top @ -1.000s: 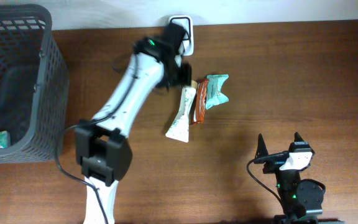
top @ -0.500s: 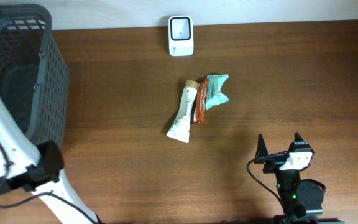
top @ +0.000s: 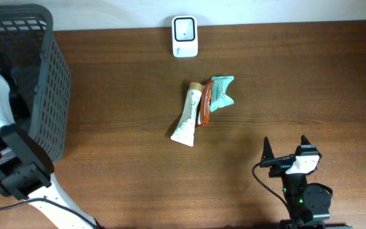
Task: Scan the item barcode
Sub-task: 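Grasp the small green-white tissue pack in the basket with left gripper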
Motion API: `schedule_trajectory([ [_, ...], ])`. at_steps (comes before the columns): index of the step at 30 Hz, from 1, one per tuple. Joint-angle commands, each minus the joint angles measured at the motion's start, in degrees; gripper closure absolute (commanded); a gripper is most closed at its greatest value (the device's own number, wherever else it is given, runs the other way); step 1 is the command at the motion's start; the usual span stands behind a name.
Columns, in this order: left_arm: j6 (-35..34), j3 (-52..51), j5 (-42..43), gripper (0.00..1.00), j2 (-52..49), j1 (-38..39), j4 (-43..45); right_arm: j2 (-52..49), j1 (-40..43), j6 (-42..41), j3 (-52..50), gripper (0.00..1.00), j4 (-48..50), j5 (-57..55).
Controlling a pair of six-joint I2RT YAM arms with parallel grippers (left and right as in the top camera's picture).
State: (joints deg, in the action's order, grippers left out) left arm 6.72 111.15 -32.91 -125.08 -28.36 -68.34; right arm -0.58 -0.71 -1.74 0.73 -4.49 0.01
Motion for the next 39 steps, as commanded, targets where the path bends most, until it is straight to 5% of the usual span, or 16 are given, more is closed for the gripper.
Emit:
schedule_trajectory([
  [1, 2.7, -6.1, -2.5, 0.20, 0.3, 0.0, 2.8, 0.4, 0.3, -0.7, -0.4, 0.01, -0.2, -0.3],
  [14, 3.1, -15.1, -7.0, 0.32, 0.3, -3.4, 10.9, 0.4, 0.3, -0.7, -0.4, 0.01, -0.2, -0.3],
  [17, 4.8, -15.1, 0.6, 0.36, 0.3, -4.9, 11.1, 0.4, 0.3, -0.7, -0.4, 0.01, -0.2, -0.3],
  [19, 5.4, -15.1, 4.2, 0.50, 0.1, -5.8, 11.3, 0.4, 0.3, -0.7, -0.4, 0.01, -0.2, -0.3],
  [24, 5.4, -15.9, 4.2, 0.53, -0.7, -7.0, 12.0, 0.4, 0.3, -0.7, -0.4, 0.01, -0.2, -0.3],
  [25, 5.4, -16.0, 4.2, 0.56, -0.7, -7.2, 12.2, 0.4, 0.3, -0.7, -0.4, 0.01, -0.2, -0.3],
  [29, 5.4, -16.3, 4.2, 1.00, -0.7, -7.6, 13.2, 0.4, 0.3, -0.7, -0.4, 0.01, -0.2, -0.3],
  [34, -2.5, -10.2, 4.5, 1.00, 0.9, -4.5, 9.2, 0.4, 0.3, -0.7, -0.4, 0.01, -0.2, -0.3],
  [39, -3.2, 6.8, 21.9, 1.00, 7.4, 3.0, 5.0, 0.4, 0.3, -0.7, -0.4, 0.01, -0.2, -0.3],
])
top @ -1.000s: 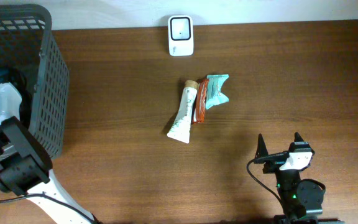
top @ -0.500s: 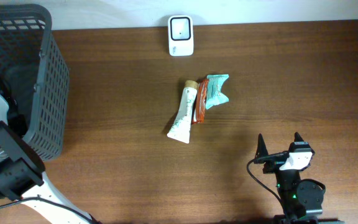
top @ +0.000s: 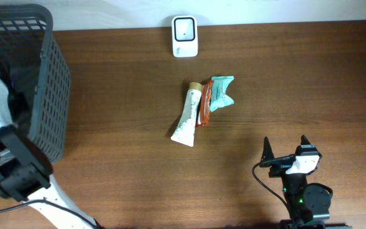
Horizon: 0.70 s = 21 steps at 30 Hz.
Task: Scan the item barcode
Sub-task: 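Grasp the small green-white tissue pack in the basket with left gripper, then place the tissue pack left of the tube and raise the left arm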
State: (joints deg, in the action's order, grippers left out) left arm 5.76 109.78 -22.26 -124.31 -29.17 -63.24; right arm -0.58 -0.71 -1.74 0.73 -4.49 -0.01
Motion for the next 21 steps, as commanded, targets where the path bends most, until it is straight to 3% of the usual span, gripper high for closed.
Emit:
schedule_trajectory([
  [1, -5.5, 11.5, 13.4, 1.00, 8.2, 5.4, 0.2, 0.4, 0.3, -0.7, -0.4, 0.01, -0.2, -0.3],
  [4, -22.3, 21.2, 14.6, 1.00, 13.1, 10.5, 0.6, 0.4, 0.3, -0.7, -0.4, 0.01, -0.2, -0.3],
  [6, -30.6, 26.0, 21.8, 1.00, 16.9, 14.3, 1.4, 0.4, 0.3, -0.7, -0.4, 0.01, -0.2, -0.3],
  [10, -32.1, 27.4, 35.4, 1.00, 22.2, 24.7, 7.0, 0.4, 0.3, -0.7, -0.4, 0.01, -0.2, -0.3],
  [15, -31.8, 24.8, 34.4, 1.00, 20.4, 38.6, 4.4, 0.4, 0.3, -0.7, -0.4, 0.02, -0.2, -0.3],
  [19, -31.8, 18.5, 24.3, 1.00, 13.4, 47.2, -4.9, 0.4, 0.3, -0.7, -0.4, 0.01, -0.2, -0.3],
  [21, -31.8, 14.6, 23.5, 1.00, 8.6, 49.8, -7.0, 0.4, 0.3, -0.7, -0.4, 0.01, -0.2, -0.3],
])
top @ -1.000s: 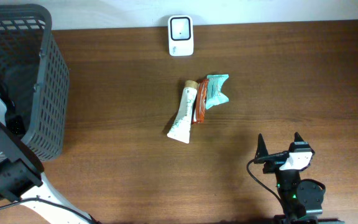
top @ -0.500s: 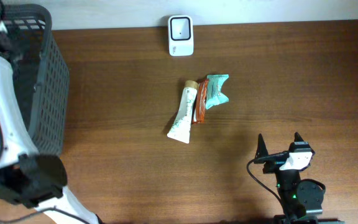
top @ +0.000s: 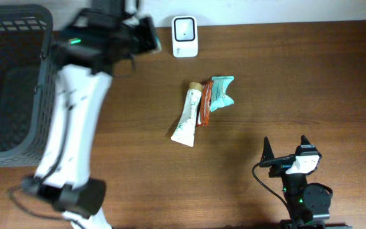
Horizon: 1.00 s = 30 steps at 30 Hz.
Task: Scan the item barcode
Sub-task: 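Place the tissue pack left of the tube and raise the left arm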
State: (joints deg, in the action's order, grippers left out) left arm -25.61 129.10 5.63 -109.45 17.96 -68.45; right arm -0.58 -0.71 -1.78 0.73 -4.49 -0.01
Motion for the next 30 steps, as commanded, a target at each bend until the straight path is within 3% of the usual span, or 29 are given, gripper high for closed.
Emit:
schedule_trajectory([
  [1, -0.5, -6.9, -4.4, 1.00, -8.8, 4.0, -1.9, 0.4, 0.3, -0.6, -0.4, 0.01, -0.2, -0.3],
  [6, -0.5, -11.2, -4.6, 1.00, -19.2, 7.9, -2.1, 0.4, 0.3, -0.6, -0.4, 0.01, -0.2, -0.3],
  [9, -0.5, -11.2, -4.6, 0.87, -21.6, 7.8, -3.3, 0.4, 0.3, -0.6, -0.4, 0.01, -0.2, -0.3],
  [10, -0.5, -11.2, -4.6, 0.78, -21.6, 7.8, -3.5, 0.4, 0.3, -0.6, -0.4, 0.01, -0.2, -0.3],
  [12, -0.4, -11.2, -6.4, 0.34, -21.6, 7.8, -3.5, 0.4, 0.3, -0.6, -0.4, 0.01, -0.2, -0.3],
  [15, 2.3, -6.8, -8.1, 0.20, -21.0, 6.0, -7.8, 0.4, 0.3, -0.6, -0.4, 0.01, -0.2, -0.3],
  [19, 2.8, 13.1, -8.0, 0.18, -20.8, 1.3, -18.8, 0.4, 0.3, -0.6, -0.4, 0.01, -0.2, -0.3],
  [22, 2.8, 34.1, -8.1, 0.01, -20.7, -3.2, -26.1, 0.4, 0.3, -0.6, -0.4, 0.01, -0.2, -0.3],
  [25, 5.6, 51.0, -8.0, 0.01, -19.7, -9.7, -28.2, 0.4, 0.3, -0.6, -0.4, 0.01, -0.2, -0.3],
  [30, 5.6, 50.6, -8.4, 0.01, -11.6, -22.1, -28.3, 0.4, 0.3, -0.6, -0.4, 0.01, -0.2, -0.3],
])
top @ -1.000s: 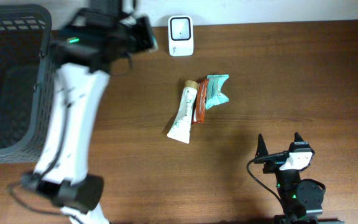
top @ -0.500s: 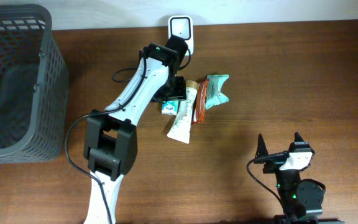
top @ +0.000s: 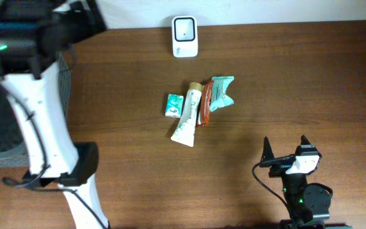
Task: Scan the item barcode
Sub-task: 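Place the tissue pack left of the tube and raise the left arm, then reach the right gripper to the green bag and grasp it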
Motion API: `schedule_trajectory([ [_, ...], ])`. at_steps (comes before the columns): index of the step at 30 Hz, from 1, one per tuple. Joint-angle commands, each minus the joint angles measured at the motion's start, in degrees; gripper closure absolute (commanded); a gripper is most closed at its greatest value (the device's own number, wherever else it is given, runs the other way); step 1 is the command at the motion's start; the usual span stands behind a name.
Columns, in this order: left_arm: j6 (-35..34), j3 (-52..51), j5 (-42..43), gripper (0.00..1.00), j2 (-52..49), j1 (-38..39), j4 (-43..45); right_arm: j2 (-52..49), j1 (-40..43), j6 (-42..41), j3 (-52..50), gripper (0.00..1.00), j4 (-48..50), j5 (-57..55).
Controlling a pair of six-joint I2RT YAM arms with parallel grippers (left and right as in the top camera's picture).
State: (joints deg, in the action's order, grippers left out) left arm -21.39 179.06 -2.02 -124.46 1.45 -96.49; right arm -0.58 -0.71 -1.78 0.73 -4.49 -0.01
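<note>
The white scanner [top: 184, 36] stands at the table's far edge. Below it lie a white tube [top: 185, 117], a red-brown bar [top: 204, 107] and a teal packet [top: 221, 92], bunched together. A small green-and-white box [top: 174, 105] lies just left of the tube. My left arm [top: 40, 108] rises at the left, and its gripper [top: 81, 14] is a dark blur at the top left, so its jaws are unreadable. My right gripper [top: 285, 146] rests near the front right, open and holding nothing.
A dark mesh basket stands at the left edge, largely covered by my left arm. The brown table [top: 310, 76] stretches to the right of the items.
The left gripper has gone from beside the scanner to the top left, over the basket's corner. A small green-and-white box now lies left of the tube, where the table was bare. The right arm is unchanged.
At the first two moments my left arm reached down at the basket, with three items on the table. Then it was out of the basket, its gripper just left of the scanner. Now it is back at the top left and a small box lies with the items.
</note>
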Motion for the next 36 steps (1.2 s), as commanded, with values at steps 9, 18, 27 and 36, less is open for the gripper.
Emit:
schedule_trajectory([
  [9, 1.7, 0.2, -0.8, 0.01, 4.5, -11.0, -0.2, 0.4, 0.3, -0.7, -0.4, 0.01, 13.9, 40.7],
  [18, 1.7, 0.2, -0.8, 0.01, 4.5, -11.1, -0.2, -6.8, 0.4, -2.0, 18.2, 0.01, 27.5, 30.8],
  [27, 1.7, 0.2, -0.8, 0.01, 4.5, -11.1, -0.2, -65.4, 0.3, 16.1, 76.1, 0.01, -41.4, 33.5],
  [36, 1.7, 0.2, -0.8, 0.01, 4.5, -11.1, -0.2, -104.4, -1.4, -2.4, 89.5, 0.02, -47.6, 27.6],
])
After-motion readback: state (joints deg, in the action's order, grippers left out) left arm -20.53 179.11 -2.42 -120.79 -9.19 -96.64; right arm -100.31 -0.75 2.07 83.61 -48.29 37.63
